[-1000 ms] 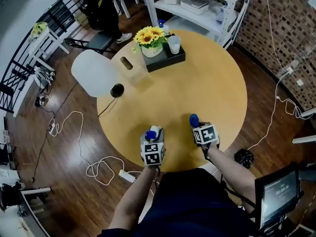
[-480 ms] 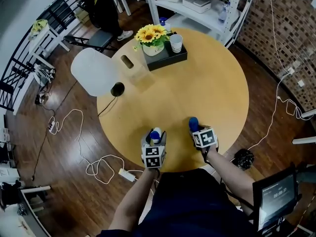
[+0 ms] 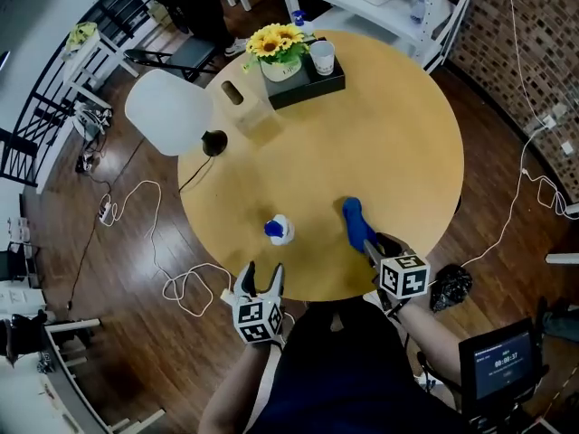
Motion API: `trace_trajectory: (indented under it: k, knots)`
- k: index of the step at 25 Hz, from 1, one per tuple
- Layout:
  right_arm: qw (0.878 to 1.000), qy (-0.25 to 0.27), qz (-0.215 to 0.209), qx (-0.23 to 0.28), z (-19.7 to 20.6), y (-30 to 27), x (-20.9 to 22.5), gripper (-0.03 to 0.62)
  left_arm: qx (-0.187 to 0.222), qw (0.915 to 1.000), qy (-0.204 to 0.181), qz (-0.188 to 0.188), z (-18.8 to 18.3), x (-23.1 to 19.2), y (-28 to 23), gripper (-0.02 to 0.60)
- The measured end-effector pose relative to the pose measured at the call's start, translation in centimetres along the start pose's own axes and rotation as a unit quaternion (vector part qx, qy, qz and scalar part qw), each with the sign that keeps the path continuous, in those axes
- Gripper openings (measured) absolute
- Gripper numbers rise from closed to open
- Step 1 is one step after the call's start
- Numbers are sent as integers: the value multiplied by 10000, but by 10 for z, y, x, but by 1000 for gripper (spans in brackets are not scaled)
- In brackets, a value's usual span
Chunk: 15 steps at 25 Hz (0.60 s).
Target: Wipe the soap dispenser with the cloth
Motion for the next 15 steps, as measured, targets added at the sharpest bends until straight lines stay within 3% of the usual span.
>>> trace_trajectory:
  k: [4,7,15]
  knots:
    - [9983,-83,-408,407,23,45,-11,70,-116,9996,-220,-95,35,2,51,301]
    - [9972,-210,-366,618,43,81,-25,44,-25,9989,-368,285,52,19,78,298]
    - [9948,-348,-284,911,132,143,-122,40,498,9911,41,1235,94,33,166,286]
Point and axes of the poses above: the fingertips, and each gripper's own axes: y backward along the fingers, x to its right, z out of its underside, the point moved 1 cm from there along y, backward along the fingers, and after that the axes turned 8 degrees about -z, right-handed, at the moved point
